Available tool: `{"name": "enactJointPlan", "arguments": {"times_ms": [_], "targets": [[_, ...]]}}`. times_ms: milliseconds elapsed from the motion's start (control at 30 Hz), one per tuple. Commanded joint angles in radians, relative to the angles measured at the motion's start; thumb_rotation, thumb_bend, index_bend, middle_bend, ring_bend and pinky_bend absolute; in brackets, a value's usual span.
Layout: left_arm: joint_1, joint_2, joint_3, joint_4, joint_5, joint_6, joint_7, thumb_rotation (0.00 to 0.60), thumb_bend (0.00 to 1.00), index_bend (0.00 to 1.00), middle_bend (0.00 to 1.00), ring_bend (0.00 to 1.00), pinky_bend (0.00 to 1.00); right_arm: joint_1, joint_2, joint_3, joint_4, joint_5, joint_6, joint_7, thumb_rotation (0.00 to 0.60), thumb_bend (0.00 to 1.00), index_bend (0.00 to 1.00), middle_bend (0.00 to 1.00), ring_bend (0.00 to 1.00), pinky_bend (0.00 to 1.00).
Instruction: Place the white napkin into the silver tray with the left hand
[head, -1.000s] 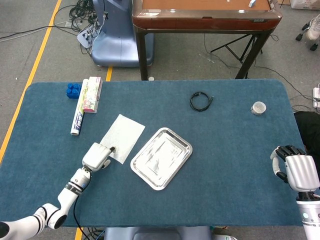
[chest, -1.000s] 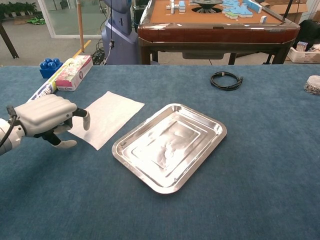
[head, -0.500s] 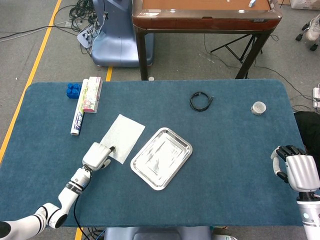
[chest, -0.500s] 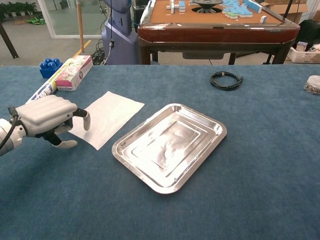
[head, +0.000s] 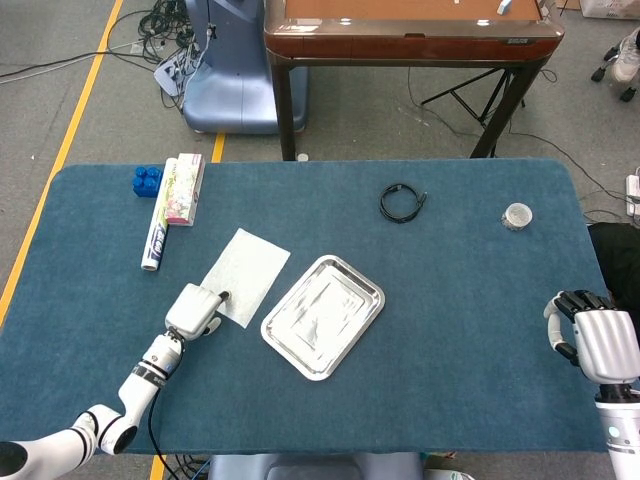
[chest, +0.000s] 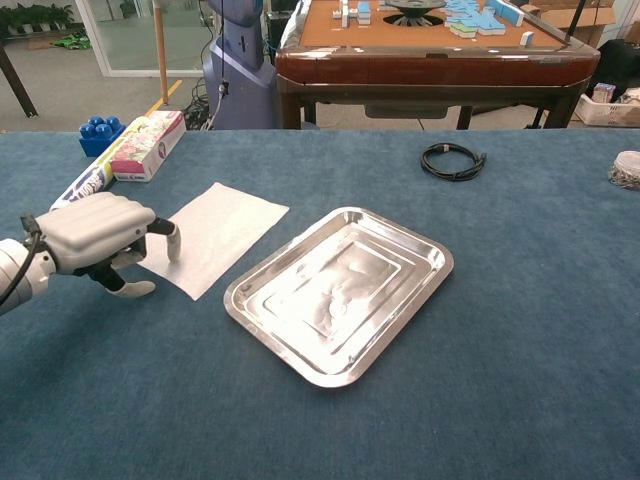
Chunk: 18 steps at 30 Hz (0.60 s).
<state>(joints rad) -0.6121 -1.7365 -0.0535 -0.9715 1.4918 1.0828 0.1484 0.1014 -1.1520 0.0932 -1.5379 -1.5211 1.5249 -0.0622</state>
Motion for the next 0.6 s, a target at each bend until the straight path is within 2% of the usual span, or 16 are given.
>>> {"name": "enactJointPlan", "arguments": {"times_ms": [33,600], "targets": [[-0.001,-0.004,0.001,0.007,-0.001,-0.002,0.002,0.6,0.27,0.43,1.0,1.0,1.0,0.0,0.0,0.0,0.0,-0.001,0.001,0.002,0.6,0.48,0.55,0.49,0.37,0.45],[-0.003,-0.065,0.012,0.109,0.033,0.048,-0.074,0.6,0.27,0.46,1.0,1.0,1.0,-0.002,0.003,0.001,-0.001,-0.004,0.007,0.009,0.6,0.48,0.55,0.49,0.37,0.45]]}}
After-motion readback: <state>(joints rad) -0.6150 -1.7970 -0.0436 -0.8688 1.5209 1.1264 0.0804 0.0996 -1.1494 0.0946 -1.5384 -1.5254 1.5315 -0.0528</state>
